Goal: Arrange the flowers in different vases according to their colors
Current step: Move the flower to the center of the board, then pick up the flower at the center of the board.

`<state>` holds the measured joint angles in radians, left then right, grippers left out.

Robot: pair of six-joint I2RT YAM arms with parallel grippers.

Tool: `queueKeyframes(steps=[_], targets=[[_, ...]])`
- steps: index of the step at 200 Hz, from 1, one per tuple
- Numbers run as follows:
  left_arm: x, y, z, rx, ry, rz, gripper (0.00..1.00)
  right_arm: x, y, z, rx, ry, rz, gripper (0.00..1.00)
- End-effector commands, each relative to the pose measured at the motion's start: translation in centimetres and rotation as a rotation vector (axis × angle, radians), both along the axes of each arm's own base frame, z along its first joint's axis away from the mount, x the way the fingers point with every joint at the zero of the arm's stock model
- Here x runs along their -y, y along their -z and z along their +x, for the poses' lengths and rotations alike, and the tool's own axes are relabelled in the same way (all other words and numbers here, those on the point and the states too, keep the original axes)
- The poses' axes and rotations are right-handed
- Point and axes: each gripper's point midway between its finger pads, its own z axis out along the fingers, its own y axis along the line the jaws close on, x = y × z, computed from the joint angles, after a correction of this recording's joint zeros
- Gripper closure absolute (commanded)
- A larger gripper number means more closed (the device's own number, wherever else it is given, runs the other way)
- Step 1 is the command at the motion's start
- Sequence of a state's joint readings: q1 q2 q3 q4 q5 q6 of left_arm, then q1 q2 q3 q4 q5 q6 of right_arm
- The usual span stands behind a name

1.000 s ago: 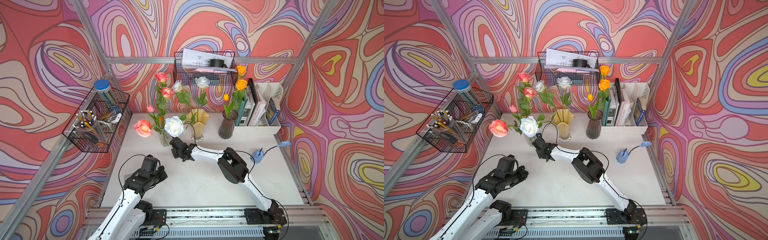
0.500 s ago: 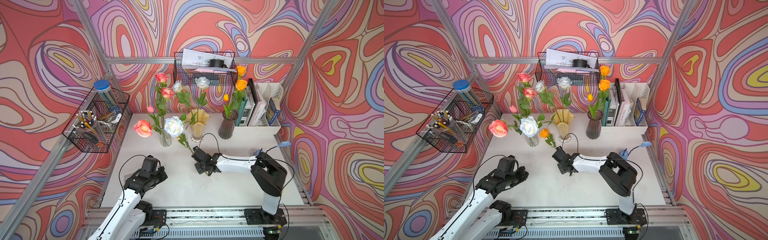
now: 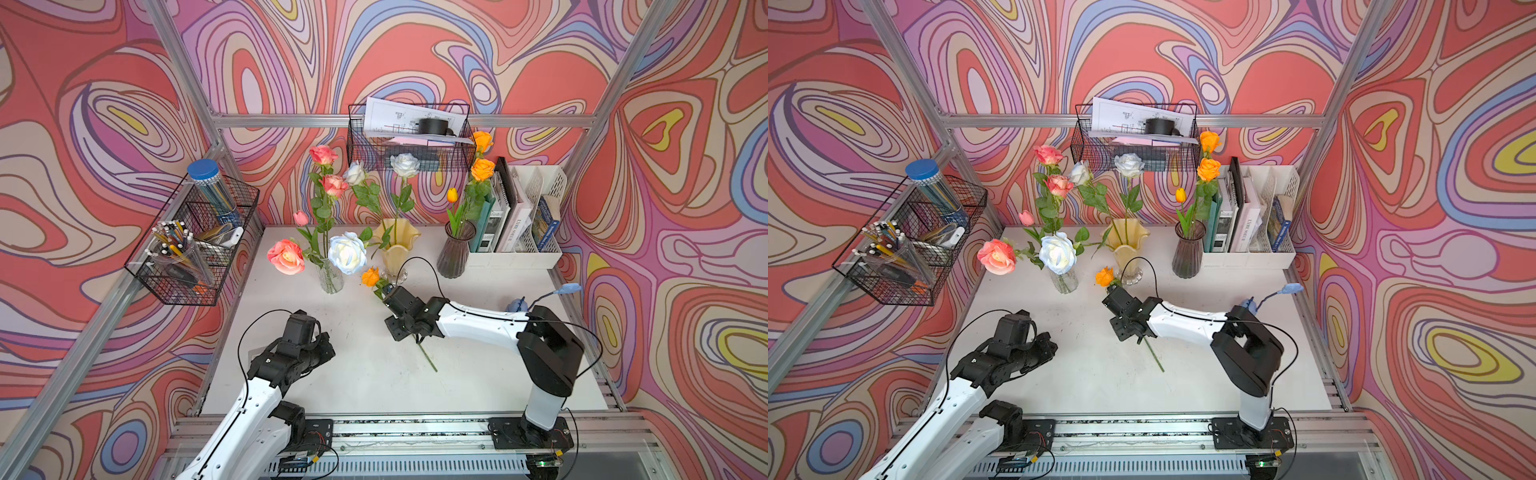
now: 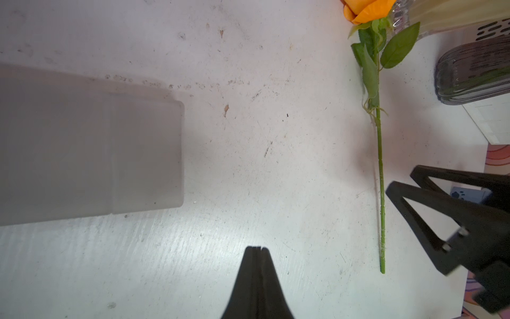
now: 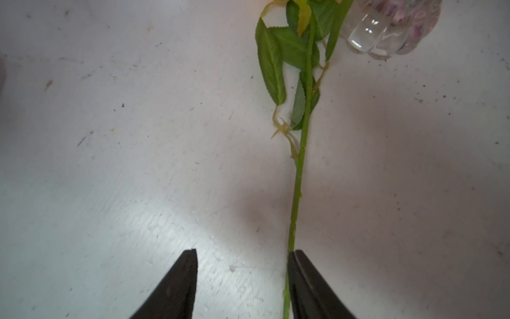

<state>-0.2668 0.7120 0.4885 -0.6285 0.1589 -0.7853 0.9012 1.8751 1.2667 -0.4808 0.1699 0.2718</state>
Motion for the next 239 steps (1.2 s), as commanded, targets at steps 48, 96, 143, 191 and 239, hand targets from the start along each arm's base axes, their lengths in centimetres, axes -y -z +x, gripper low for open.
queueKeyframes(steps=[48, 96, 143, 191, 239], targets=[[-0.1, -0.1, 0.0, 0.012, 0.008, 0.001, 1.00, 2.0, 4.1, 3.8, -0.056, 0.005, -0.127, 0.50], [0.0, 0.1, 0.0, 0.007, 0.012, 0.005, 1.00, 2.2, 5.9, 2.9, -0.123, -0.013, -0.143, 0.95], [0.2, 0.2, 0.0, 0.004, 0.018, -0.003, 1.00, 2.3, 3.4, 2.6, -0.065, -0.008, -0.070, 1.00], [0.1, -0.2, 0.0, 0.021, 0.014, -0.005, 1.00, 5.0, -2.9, 1.3, 0.000, -0.009, -0.091, 1.00], [0.3, 0.0, -0.1, 0.014, 0.023, -0.016, 1.00, 10.8, -7.1, -4.5, -0.079, -0.010, -0.150, 1.00]])
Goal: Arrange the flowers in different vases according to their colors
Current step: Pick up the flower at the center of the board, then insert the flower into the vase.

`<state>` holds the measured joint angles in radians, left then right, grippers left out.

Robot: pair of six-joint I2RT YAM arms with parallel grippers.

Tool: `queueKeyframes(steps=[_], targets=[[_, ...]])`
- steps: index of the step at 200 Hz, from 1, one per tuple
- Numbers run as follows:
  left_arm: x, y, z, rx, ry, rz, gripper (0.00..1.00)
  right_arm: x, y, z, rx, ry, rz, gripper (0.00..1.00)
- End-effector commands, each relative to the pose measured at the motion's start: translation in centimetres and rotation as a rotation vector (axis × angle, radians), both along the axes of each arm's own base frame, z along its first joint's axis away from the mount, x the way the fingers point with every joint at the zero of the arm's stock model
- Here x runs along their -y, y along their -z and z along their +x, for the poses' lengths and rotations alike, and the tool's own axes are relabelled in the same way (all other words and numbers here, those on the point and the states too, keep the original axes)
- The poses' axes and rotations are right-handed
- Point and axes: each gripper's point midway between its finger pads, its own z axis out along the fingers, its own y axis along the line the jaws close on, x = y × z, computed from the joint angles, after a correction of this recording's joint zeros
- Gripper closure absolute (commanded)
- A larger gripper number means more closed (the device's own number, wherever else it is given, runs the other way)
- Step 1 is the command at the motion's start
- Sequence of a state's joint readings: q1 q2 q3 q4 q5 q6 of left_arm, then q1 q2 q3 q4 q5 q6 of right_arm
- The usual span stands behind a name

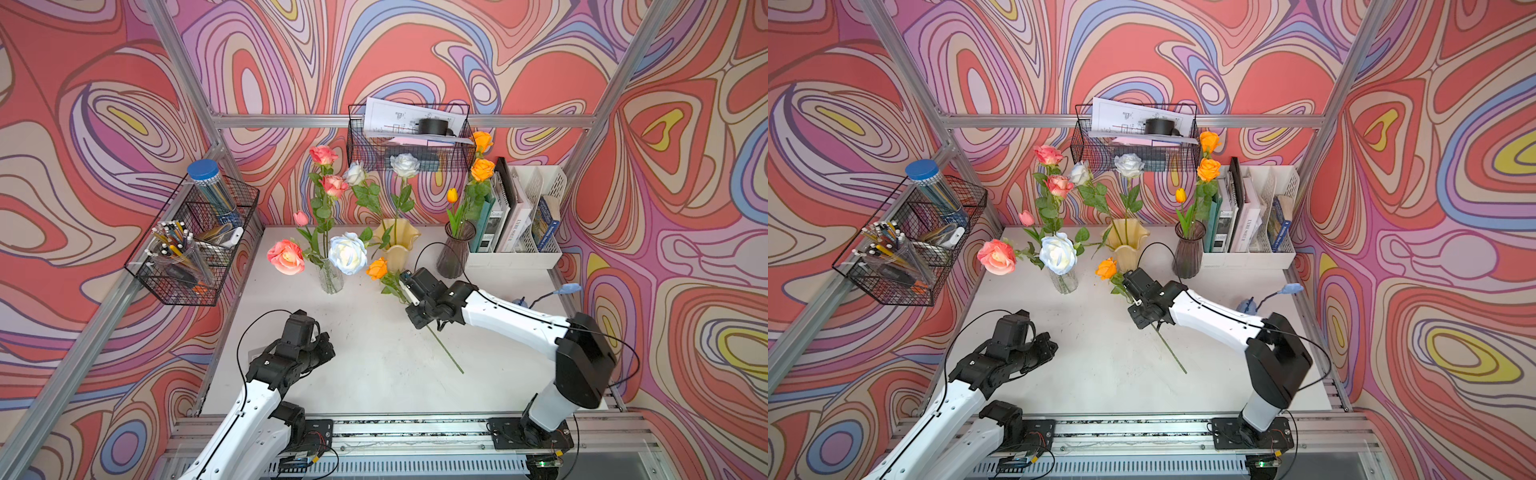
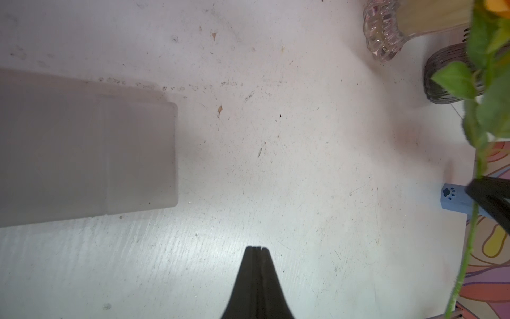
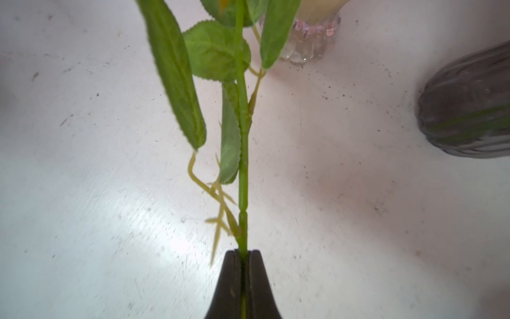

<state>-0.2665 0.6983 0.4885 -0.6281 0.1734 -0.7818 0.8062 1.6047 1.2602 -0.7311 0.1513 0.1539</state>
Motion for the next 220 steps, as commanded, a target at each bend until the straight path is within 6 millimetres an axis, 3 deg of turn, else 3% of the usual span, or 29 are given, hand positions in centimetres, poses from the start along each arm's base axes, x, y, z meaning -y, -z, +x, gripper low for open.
queueKeyframes(steps=[1, 29, 52, 69, 118, 150, 164, 179, 220], targets=[[0.1, 0.3, 0.0, 0.003, 0.012, -0.003, 1.00, 4.4, 0.6, -3.9, -0.104, 0.011, -0.125, 1.00], [0.1, 0.2, 0.0, 0.008, 0.013, -0.006, 1.00, 8.0, -2.3, -6.0, -0.059, 0.058, -0.137, 1.00], [0.2, 0.1, 0.1, 0.009, 0.021, -0.001, 1.00, 10.2, -6.4, -6.0, 0.041, 0.096, -0.096, 1.00], [0.2, 0.2, 0.2, 0.009, 0.022, 0.001, 1.00, 11.9, -10.9, -3.6, 0.188, 0.176, -0.051, 1.00], [0.4, 0.2, 0.3, 0.010, 0.036, -0.006, 1.00, 15.0, -26.7, 6.7, 0.716, 0.440, 0.325, 1.00], [1.0, 0.0, 0.8, 0.011, 0.060, -0.016, 1.00, 17.2, -35.2, 9.1, 1.103, 0.630, 0.525, 1.00], [1.1, 0.0, 1.1, 0.010, 0.062, -0.023, 1.00, 18.1, -36.8, 9.9, 1.226, 0.681, 0.564, 1.00], [1.3, 0.2, 1.3, 0.007, 0.064, -0.026, 1.00, 17.9, -37.3, 12.2, 1.262, 0.690, 0.539, 1.00], [1.3, 0.5, 1.6, -0.002, 0.068, -0.021, 1.00, 17.9, -35.7, 18.2, 1.286, 0.686, 0.492, 1.00]])
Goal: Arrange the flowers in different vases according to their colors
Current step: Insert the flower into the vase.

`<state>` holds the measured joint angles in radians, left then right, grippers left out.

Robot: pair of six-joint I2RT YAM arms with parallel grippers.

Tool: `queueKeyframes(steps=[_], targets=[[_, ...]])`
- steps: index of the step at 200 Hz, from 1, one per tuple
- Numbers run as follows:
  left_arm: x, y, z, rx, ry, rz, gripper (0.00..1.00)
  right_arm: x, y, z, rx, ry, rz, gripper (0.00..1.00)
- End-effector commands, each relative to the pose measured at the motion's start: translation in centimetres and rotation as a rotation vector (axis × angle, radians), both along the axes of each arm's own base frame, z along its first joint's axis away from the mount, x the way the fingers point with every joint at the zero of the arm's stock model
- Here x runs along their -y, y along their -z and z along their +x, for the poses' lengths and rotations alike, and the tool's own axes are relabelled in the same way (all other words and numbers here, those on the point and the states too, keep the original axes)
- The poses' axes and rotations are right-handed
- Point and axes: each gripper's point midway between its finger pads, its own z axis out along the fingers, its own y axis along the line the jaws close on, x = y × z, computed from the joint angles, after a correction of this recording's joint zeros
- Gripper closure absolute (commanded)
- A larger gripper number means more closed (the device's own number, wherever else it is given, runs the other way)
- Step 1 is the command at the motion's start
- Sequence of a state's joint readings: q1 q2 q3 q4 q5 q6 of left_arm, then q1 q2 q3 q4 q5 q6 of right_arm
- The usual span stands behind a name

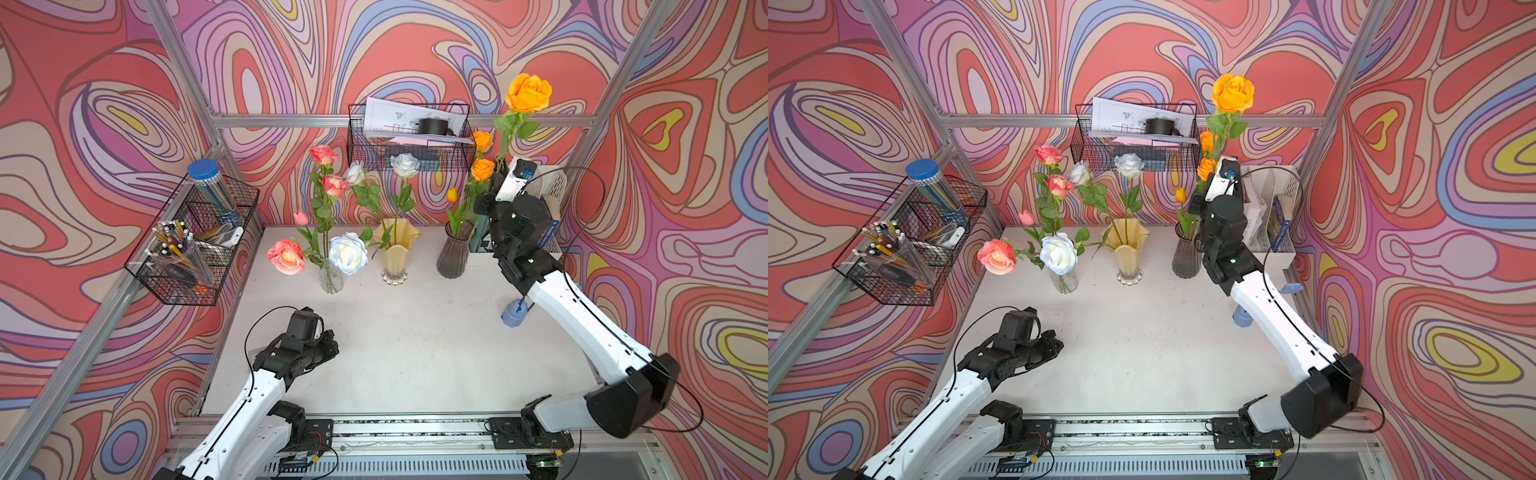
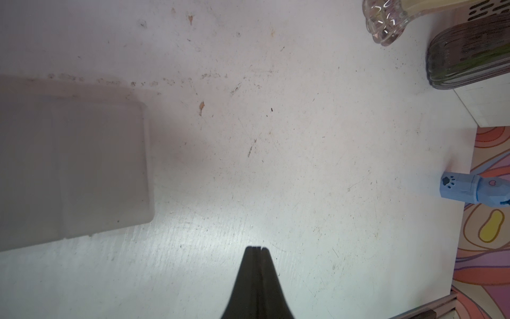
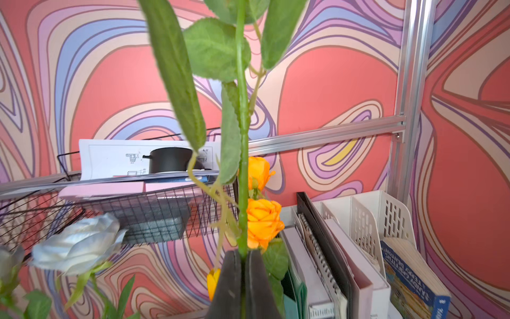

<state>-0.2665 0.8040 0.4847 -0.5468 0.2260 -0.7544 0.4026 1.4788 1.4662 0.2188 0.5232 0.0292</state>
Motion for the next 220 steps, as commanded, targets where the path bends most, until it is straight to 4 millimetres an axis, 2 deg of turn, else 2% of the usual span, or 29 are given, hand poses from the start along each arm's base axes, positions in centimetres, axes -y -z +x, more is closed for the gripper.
queueKeyframes(steps=[1, 41, 60, 82, 102, 114, 117, 118, 119, 123, 133, 147, 159, 170, 188, 194, 209, 211, 220], targets=[[0.2, -0.6, 0.7, 0.029, 0.016, -0.002, 1.00, 1.3, -1.4, 1.9, 0.094, 0.045, 0.013, 1.00], [0.0, -0.4, 0.8, 0.027, 0.016, 0.016, 1.00, 0.6, 2.2, 5.6, 0.095, 0.057, -0.064, 1.00], [-0.2, -0.1, 0.8, 0.023, 0.014, 0.030, 1.00, 0.4, 4.7, 7.1, 0.073, 0.044, -0.080, 1.00], [-0.3, 0.2, 0.9, 0.015, 0.015, 0.039, 1.00, 0.2, 7.1, 7.7, 0.050, 0.042, -0.074, 1.00], [-0.2, 0.1, 1.1, 0.018, 0.018, 0.039, 1.00, 0.1, 8.9, 7.2, 0.031, 0.016, -0.058, 1.00], [-0.2, 0.1, 1.2, 0.024, 0.018, 0.037, 1.00, 0.1, 9.4, 6.6, 0.023, 0.001, -0.058, 0.73], [-0.2, 0.1, 1.2, 0.026, 0.019, 0.037, 1.00, 0.1, 9.5, 6.4, 0.018, -0.002, -0.058, 0.57], [-0.2, 0.0, 1.2, 0.027, 0.019, 0.037, 1.00, 0.1, 9.5, 6.4, 0.018, -0.002, -0.058, 0.57], [-0.2, 0.0, 1.2, 0.028, 0.018, 0.037, 1.00, 0.1, 9.5, 6.3, 0.016, -0.004, -0.059, 0.50], [-0.1, 0.0, 1.3, 0.029, 0.019, 0.035, 1.00, 0.1, 9.3, 6.1, 0.014, -0.004, -0.060, 0.41], [0.0, -0.1, 1.4, 0.037, 0.024, 0.029, 1.00, 0.4, 8.6, 5.3, 0.022, -0.001, -0.055, 0.29], [0.1, -0.3, 1.5, 0.040, 0.024, 0.024, 1.00, 0.4, 6.5, 3.8, 0.052, -0.033, -0.057, 0.15], [0.1, -0.5, 1.7, 0.046, 0.024, 0.023, 1.00, 0.6, 5.0, 2.5, 0.049, -0.052, -0.049, 0.12], [0.0, -0.8, 1.8, 0.058, 0.014, 0.025, 1.00, 0.8, 4.3, 1.1, 0.021, -0.066, -0.048, 0.09], [-0.1, -1.4, 2.4, 0.093, -0.001, 0.021, 1.00, 1.6, 5.8, -1.4, -0.078, -0.082, -0.031, 0.08], [0.0, -1.5, 2.7, 0.103, -0.002, 0.017, 0.98, 1.6, 7.2, -2.1, -0.137, -0.101, -0.026, 0.08], [0.4, -1.4, 3.3, 0.114, 0.016, 0.010, 0.76, 1.9, 11.7, -3.6, -0.304, -0.112, -0.019, 0.08], [0.7, -2.6, 4.0, 0.143, 0.021, 0.001, 0.73, 2.0, 12.7, -3.8, -0.336, -0.109, -0.014, 0.08], [1.4, -3.5, 4.8, 0.178, 0.070, -0.005, 0.62, 2.3, 16.4, -5.0, -0.447, -0.106, 0.020, 0.07]])
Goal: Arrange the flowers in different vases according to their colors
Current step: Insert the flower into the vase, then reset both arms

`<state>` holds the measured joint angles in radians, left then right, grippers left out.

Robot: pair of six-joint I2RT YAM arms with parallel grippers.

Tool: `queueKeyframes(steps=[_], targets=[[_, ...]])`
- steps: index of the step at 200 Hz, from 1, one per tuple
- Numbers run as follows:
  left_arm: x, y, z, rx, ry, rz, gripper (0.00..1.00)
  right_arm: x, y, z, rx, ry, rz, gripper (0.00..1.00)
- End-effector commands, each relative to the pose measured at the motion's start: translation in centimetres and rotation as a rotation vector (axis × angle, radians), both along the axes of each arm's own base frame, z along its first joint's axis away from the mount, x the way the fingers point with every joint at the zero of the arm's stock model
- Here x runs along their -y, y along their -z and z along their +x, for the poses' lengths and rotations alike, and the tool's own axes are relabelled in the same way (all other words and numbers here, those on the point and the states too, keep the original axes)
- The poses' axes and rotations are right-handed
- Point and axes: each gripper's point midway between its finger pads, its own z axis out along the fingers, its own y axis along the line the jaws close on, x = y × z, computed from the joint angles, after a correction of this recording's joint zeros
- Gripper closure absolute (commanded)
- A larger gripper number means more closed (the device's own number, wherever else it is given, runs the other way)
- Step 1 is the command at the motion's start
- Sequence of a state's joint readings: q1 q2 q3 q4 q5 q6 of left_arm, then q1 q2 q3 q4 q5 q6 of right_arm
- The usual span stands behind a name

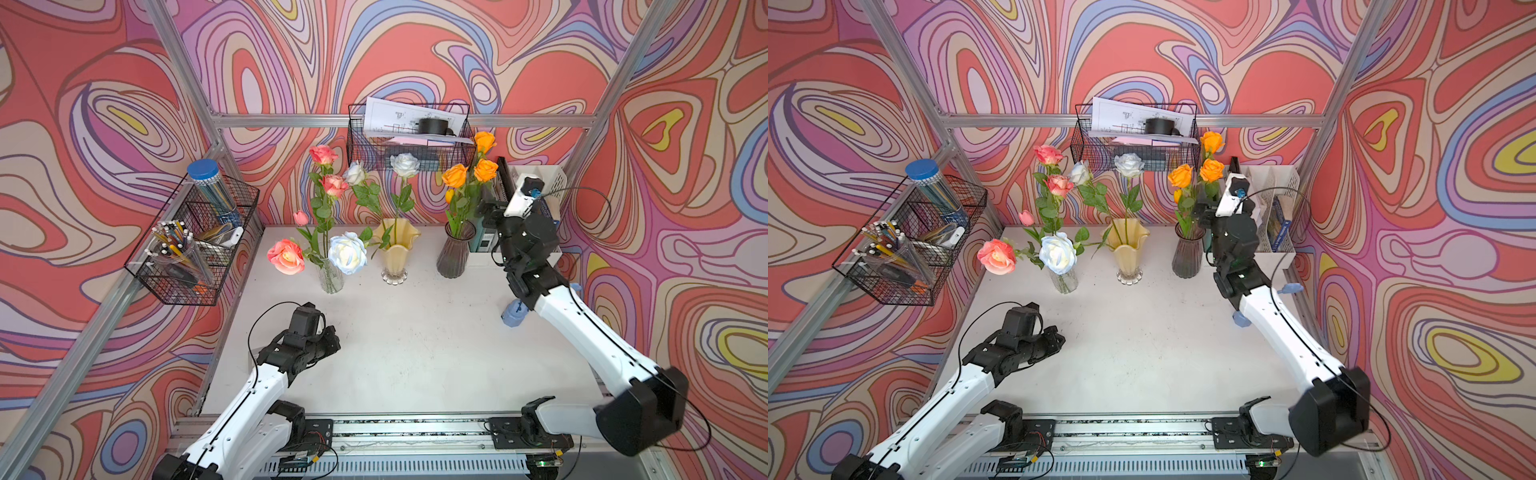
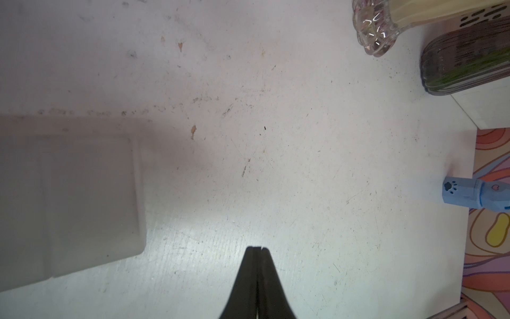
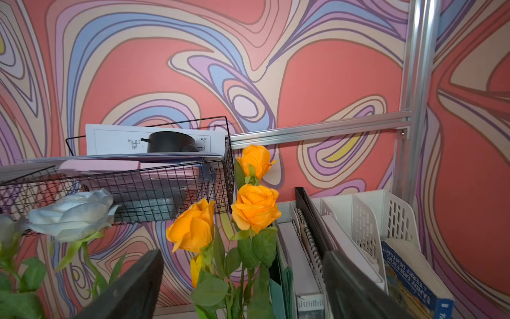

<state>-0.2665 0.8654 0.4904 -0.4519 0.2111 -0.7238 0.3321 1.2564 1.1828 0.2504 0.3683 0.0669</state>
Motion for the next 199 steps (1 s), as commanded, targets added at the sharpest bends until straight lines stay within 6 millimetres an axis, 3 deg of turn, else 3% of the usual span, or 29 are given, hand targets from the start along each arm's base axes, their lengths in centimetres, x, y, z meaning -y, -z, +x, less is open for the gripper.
queueKeyframes(steps=[1, 15, 27, 45, 55, 68, 93, 131, 137, 142, 158, 179, 199], targets=[[1.2, -3.4, 3.0, 0.130, 0.062, -0.022, 0.61, 0.0, 13.6, -1.0, -0.445, -0.020, 0.004, 0.07], [0.9, -4.2, 3.9, 0.165, 0.063, 0.015, 0.39, 0.6, 18.8, -3.0, -0.590, 0.000, 0.038, 0.03], [-0.2, -4.5, 4.6, 0.192, 0.015, 0.067, 0.25, 1.6, 21.8, -4.7, -0.653, 0.042, 0.061, 0.02], [-1.9, -5.5, 5.9, 0.240, -0.050, 0.155, 0.14, 3.0, 23.0, -6.7, -0.626, 0.082, 0.085, 0.02], [-3.1, -6.3, 6.7, 0.260, -0.095, 0.225, 0.02, 3.8, 23.0, -7.4, -0.597, 0.112, 0.090, 0.02], [-5.4, -7.1, 7.6, 0.271, -0.160, 0.328, 0.01, 5.0, 22.7, -8.0, -0.560, 0.169, 0.093, 0.02], [-11.0, -7.6, 8.6, 0.325, -0.376, 0.319, 0.02, 5.9, 22.7, -7.6, -0.479, 0.221, 0.046, 0.02], [-18.4, -9.7, 7.2, 0.446, -0.634, 0.585, 0.02, 6.2, 23.7, -5.8, -0.375, 0.261, -0.078, 0.02], [-18.8, -10.3, 7.3, 0.480, -0.643, 0.617, 0.01, 6.2, 24.2, -5.4, -0.370, 0.268, -0.111, 0.02], [-18.9, -9.2, 7.2, 0.478, -0.624, 0.645, 0.01, 6.4, 24.5, -5.1, -0.369, 0.286, -0.129, 0.02], [-18.7, -9.1, 7.7, 0.544, -0.588, 0.681, 0.01, 6.8, 25.4, -4.4, -0.356, 0.331, -0.190, 0.02], [-17.2, -7.8, 8.6, 0.643, -0.499, 0.653, 0.01, 5.4, 25.8, -3.8, -0.267, 0.248, -0.237, 0.02], [-17.1, -6.7, 9.2, 0.662, -0.463, 0.699, 0.01, 4.7, 25.8, -3.2, -0.185, 0.218, -0.227, 0.02]])
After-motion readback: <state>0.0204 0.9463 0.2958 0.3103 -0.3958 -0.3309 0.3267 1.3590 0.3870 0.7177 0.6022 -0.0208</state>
